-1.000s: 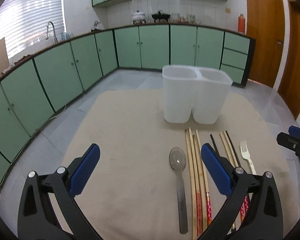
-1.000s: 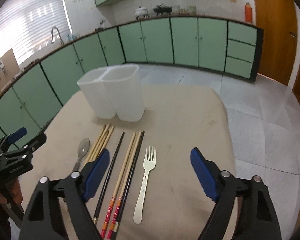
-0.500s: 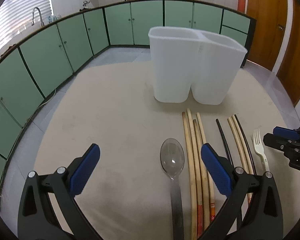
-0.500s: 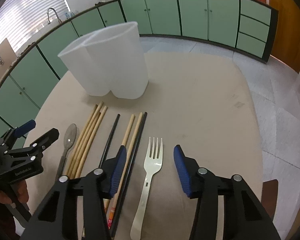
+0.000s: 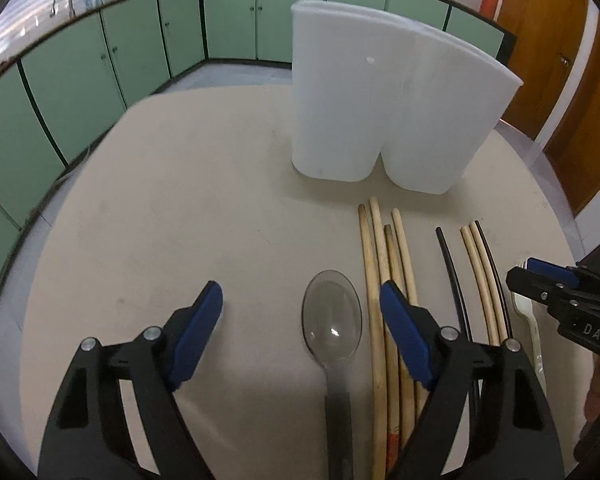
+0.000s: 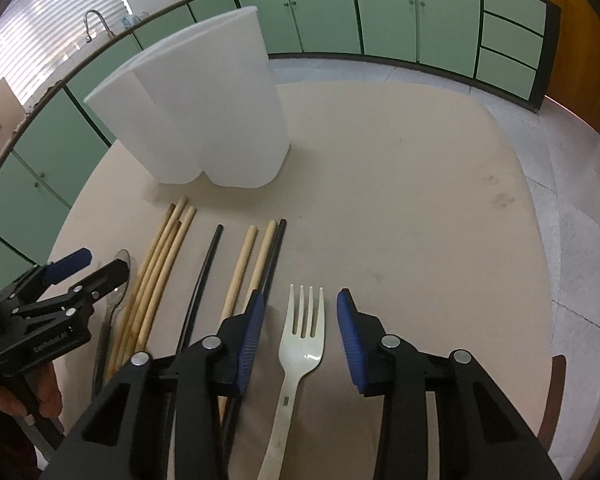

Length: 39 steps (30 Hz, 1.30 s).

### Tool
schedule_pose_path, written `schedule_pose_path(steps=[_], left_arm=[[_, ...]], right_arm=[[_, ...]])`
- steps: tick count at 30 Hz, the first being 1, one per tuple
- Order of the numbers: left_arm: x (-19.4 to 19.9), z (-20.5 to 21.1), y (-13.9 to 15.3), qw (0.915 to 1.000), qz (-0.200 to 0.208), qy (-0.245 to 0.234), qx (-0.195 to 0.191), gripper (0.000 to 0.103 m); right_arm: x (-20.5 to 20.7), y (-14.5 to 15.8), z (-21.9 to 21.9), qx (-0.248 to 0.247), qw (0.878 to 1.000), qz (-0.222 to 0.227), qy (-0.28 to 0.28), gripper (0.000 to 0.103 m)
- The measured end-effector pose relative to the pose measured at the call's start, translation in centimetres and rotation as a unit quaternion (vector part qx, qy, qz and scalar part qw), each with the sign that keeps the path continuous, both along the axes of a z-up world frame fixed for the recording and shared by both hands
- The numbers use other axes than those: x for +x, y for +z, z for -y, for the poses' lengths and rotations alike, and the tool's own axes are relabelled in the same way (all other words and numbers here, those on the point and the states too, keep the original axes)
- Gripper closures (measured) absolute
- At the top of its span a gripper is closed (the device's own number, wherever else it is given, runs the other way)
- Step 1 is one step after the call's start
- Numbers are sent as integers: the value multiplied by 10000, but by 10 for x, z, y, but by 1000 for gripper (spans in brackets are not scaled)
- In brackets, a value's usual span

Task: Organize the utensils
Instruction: 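Close the right gripper on the white plastic fork and lift it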

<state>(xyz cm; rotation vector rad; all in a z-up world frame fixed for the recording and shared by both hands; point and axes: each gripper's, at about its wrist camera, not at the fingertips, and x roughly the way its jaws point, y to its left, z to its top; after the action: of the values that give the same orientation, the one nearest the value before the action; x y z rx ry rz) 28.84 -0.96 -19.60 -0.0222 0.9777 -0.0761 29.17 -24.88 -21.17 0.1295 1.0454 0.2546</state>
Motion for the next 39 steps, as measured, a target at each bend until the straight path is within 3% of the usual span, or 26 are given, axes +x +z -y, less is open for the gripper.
schedule_pose_path(steps=[6,8,12,17,21,27,39], left_arm=[[5,-3,-2,10000,-43,-28,-23,26],[5,-6,-3,9999,-100,-52,-86,34],[8,-6,-1,9997,-113,-74,-184,39],[8,-3,0,9995,-103,-168,-259,60],[7,-6,0,9987,-110,-255,-438,75],[-2,-3,4,9986,75,-354,-397,75],[-41,-3,40,9914,1142,-401,-497,76]], right_arm=[[1,0,-2,-142,9999,61,31,67],[2,-1,-3,-197,9998,71,23,69],[3,-1,-5,-248,9997,82,-9,71],[2,0,-10,-377,9992,97,20,83],[3,-1,-15,-405,9991,135,49,84],[-4,3,-5,-265,9992,284,-8,84],[-25,33,5,9,9952,977,-109,84]])
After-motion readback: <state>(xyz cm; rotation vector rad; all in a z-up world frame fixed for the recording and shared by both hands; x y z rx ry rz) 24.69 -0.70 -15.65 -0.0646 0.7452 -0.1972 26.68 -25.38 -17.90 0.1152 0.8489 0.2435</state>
